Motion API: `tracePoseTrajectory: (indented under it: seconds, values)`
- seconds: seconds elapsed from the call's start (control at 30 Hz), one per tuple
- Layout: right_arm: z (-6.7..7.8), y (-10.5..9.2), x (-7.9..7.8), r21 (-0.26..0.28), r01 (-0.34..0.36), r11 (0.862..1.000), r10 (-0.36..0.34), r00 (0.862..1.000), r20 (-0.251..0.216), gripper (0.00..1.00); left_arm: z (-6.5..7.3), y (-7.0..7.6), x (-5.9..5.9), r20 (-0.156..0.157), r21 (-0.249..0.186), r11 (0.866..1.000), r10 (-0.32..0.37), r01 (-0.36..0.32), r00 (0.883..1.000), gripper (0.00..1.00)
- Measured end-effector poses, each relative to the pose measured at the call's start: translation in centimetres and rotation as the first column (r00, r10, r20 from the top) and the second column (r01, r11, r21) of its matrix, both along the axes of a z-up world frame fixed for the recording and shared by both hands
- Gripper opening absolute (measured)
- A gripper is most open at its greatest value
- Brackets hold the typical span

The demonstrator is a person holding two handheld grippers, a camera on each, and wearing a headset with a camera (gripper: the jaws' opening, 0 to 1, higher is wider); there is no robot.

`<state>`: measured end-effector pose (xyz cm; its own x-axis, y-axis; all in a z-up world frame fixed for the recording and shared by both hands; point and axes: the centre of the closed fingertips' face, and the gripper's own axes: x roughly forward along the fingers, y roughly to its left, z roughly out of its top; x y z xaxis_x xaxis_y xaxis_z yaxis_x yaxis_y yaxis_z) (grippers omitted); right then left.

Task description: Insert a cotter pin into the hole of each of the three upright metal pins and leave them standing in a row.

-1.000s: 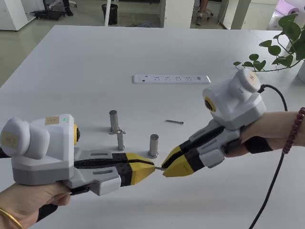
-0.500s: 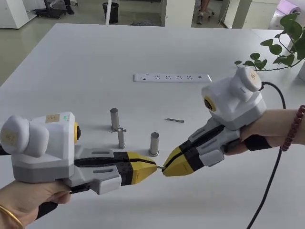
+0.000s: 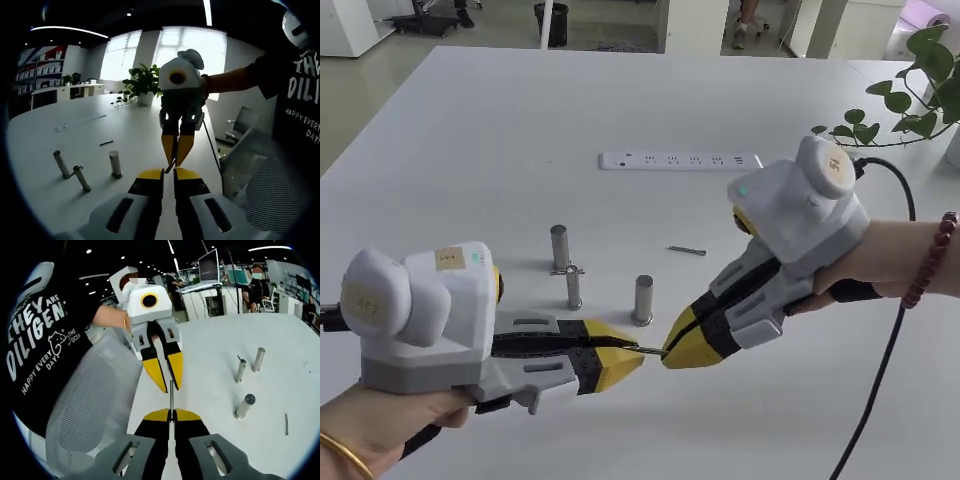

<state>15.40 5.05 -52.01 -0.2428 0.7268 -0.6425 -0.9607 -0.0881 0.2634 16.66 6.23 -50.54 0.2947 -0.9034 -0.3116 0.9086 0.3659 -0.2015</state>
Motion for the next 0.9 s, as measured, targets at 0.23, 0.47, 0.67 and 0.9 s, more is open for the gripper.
tracePoseTrajectory:
  seconds: [0.23, 0.47, 0.67, 0.9]
  values:
    - [-0.6, -0.8, 1.8, -0.047, 0.044, 0.998, -0.041, 0.997, 0.063, 0.0, -0.4, 0.9, 1.3, 0.029, 0.026, 0.997, 0.075, -0.076, 0.997, 0.16]
    - [-1.1, -1.5, 3.3, -0.082, 0.069, 0.994, -0.058, 0.99, 0.125, 0.0, -1.0, 1.1, 2.0, 0.061, 0.058, 0.99, 0.127, -0.131, 0.99, 0.23]
    - [-1.9, -2.3, 4.7, -0.12, 0.096, 0.988, -0.072, 0.98, 0.185, 0.0, -1.7, 1.0, 2.7, 0.091, 0.087, 0.982, 0.161, -0.168, 0.983, 0.26]
    - [-3.2, -3.5, 6.3, -0.194, 0.134, 0.972, -0.087, 0.968, 0.236, 0.0, -3.1, 1.1, 3.9, 0.11, 0.129, 0.967, 0.204, -0.218, 0.973, 0.29]
